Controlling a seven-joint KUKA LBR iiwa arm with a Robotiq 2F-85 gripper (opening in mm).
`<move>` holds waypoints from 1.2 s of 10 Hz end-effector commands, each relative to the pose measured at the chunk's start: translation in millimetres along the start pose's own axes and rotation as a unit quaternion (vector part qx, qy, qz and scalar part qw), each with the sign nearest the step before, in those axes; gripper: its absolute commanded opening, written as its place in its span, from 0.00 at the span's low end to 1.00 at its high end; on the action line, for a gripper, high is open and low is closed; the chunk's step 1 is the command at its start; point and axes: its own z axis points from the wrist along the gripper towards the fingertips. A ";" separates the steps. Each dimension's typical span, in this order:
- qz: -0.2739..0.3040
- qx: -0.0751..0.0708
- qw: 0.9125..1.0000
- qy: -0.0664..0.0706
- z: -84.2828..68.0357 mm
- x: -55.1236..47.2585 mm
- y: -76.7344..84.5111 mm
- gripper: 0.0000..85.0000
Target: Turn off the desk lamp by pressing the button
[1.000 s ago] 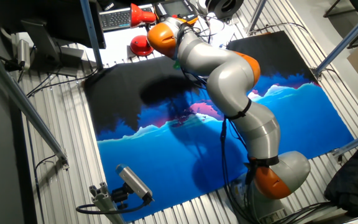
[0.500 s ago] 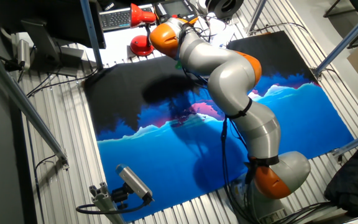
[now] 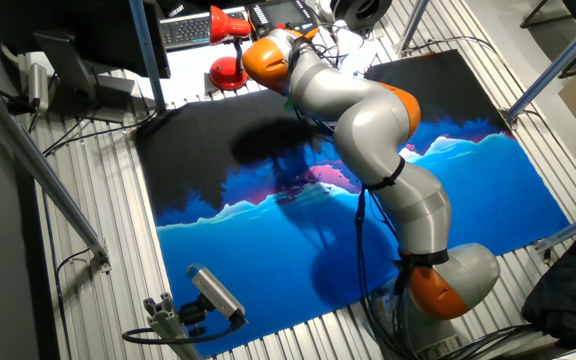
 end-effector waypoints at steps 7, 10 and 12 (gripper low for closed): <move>0.001 0.013 1.000 -0.007 6.5 -5.9 -0.5 0.00; 0.001 0.014 1.000 -0.011 10.8 -8.3 -0.8 0.00; 0.000 0.012 1.000 -0.012 14.0 -9.4 -1.7 0.00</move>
